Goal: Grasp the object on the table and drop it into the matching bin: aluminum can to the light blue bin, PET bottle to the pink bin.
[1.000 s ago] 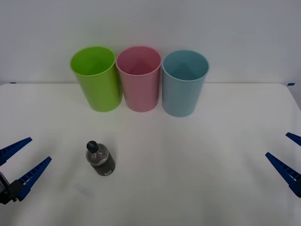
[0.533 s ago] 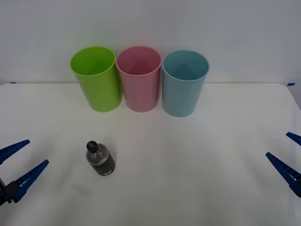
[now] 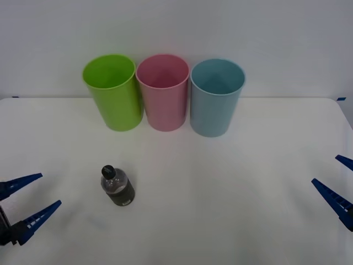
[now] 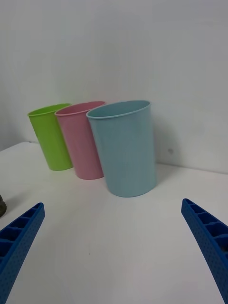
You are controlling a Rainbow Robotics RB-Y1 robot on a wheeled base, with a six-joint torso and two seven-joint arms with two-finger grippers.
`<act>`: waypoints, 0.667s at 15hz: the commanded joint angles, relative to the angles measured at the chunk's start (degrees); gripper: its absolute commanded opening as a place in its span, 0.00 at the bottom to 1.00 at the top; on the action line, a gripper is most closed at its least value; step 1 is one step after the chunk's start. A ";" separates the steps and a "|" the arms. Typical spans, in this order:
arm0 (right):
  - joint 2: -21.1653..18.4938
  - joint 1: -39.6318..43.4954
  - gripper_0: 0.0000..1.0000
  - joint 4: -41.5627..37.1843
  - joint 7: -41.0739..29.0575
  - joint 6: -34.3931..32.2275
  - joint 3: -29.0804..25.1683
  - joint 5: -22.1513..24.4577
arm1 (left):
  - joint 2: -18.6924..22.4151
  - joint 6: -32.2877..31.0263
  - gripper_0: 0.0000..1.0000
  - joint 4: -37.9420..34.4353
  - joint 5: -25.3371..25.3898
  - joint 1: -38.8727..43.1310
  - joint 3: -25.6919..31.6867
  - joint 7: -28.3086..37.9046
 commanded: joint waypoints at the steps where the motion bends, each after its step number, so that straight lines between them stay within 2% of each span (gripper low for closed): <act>1: 0.00 0.00 1.00 0.00 0.00 0.00 0.00 0.00 | 1.59 -0.36 1.00 4.41 -0.11 -2.28 -4.71 -4.42; 7: 0.00 0.00 1.00 0.00 0.00 0.00 0.00 0.00 | 0.97 -1.42 1.00 10.30 0.68 -5.18 -11.22 -9.69; 10: 0.00 0.00 1.00 0.00 0.00 0.00 0.00 0.00 | -2.90 -1.15 1.00 10.74 0.86 -5.53 -11.66 -11.89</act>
